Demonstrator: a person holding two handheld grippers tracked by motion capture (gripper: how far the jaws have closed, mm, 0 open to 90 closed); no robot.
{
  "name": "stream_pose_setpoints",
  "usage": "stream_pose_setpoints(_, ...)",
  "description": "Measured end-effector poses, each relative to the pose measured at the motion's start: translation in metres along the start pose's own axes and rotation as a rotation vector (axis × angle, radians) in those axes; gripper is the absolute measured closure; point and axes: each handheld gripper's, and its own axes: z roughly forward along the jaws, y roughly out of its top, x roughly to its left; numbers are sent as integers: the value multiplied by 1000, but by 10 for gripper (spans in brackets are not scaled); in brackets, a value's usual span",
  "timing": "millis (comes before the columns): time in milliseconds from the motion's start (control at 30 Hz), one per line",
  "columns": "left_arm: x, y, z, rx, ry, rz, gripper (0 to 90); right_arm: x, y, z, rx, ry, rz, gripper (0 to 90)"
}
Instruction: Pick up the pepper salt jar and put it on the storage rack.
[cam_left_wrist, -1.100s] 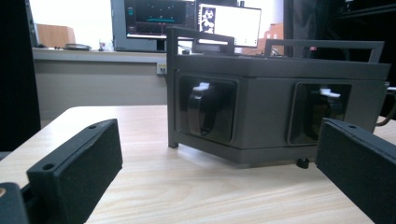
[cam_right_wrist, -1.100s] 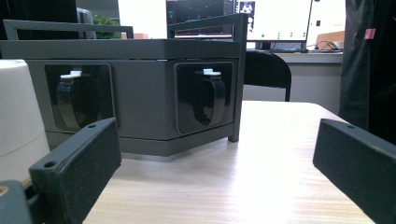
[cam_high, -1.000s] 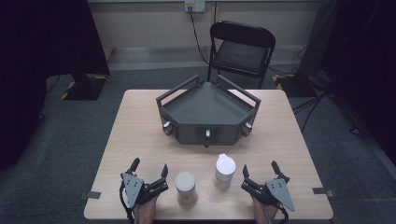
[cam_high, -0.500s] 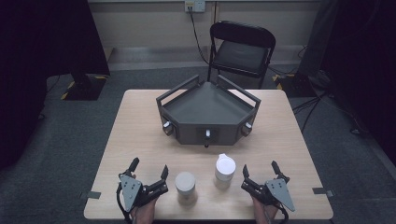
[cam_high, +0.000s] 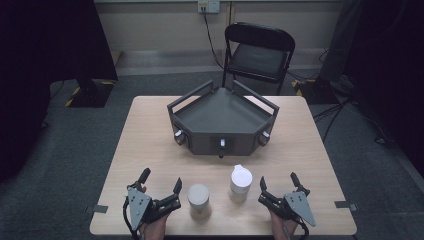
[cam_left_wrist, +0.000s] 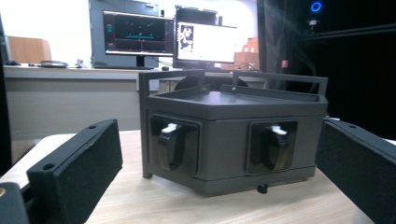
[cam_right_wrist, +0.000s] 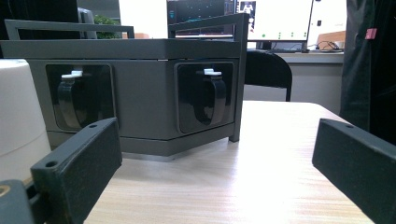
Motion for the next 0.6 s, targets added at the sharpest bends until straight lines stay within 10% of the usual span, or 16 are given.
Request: stream_pose_setpoints(600,-11,16,-4,-5,-125,9,2,0,0,0,0,-2,0,2)
